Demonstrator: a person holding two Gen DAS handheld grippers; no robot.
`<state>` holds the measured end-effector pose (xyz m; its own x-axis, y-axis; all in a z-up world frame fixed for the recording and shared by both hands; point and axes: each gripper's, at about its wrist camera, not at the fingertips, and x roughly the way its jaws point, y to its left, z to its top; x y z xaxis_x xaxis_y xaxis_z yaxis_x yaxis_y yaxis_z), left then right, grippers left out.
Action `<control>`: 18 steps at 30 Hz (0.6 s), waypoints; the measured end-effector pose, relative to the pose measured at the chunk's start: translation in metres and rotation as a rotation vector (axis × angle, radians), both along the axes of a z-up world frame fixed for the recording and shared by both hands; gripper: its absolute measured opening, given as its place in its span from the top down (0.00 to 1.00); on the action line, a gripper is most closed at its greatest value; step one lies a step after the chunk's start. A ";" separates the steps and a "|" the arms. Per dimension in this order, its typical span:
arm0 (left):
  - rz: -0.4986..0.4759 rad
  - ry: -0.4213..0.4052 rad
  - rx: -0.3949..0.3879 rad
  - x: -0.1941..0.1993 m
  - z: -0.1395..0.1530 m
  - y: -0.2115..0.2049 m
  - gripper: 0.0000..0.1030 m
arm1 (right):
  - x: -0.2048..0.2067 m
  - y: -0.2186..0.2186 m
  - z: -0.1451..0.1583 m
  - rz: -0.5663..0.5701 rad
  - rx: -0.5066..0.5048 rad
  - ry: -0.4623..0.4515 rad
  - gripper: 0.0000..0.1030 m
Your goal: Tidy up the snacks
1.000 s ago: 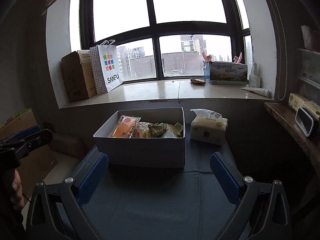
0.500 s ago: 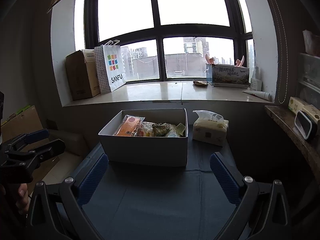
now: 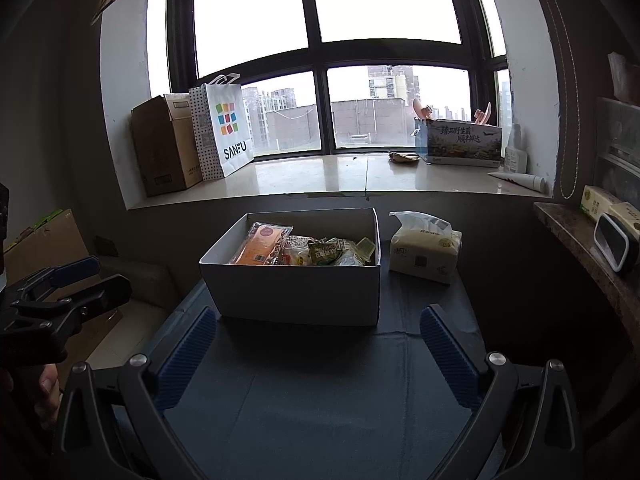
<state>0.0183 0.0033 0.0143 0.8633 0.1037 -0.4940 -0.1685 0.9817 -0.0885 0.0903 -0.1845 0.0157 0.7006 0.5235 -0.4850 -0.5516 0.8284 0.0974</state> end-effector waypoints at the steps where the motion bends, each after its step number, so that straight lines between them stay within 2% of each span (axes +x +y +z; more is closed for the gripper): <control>1: 0.000 0.000 0.000 0.000 0.000 0.000 0.00 | 0.000 0.000 0.000 0.000 0.001 -0.001 0.00; 18: -0.004 0.014 0.000 0.002 -0.002 0.000 0.00 | -0.001 0.001 -0.001 0.002 -0.006 0.004 0.00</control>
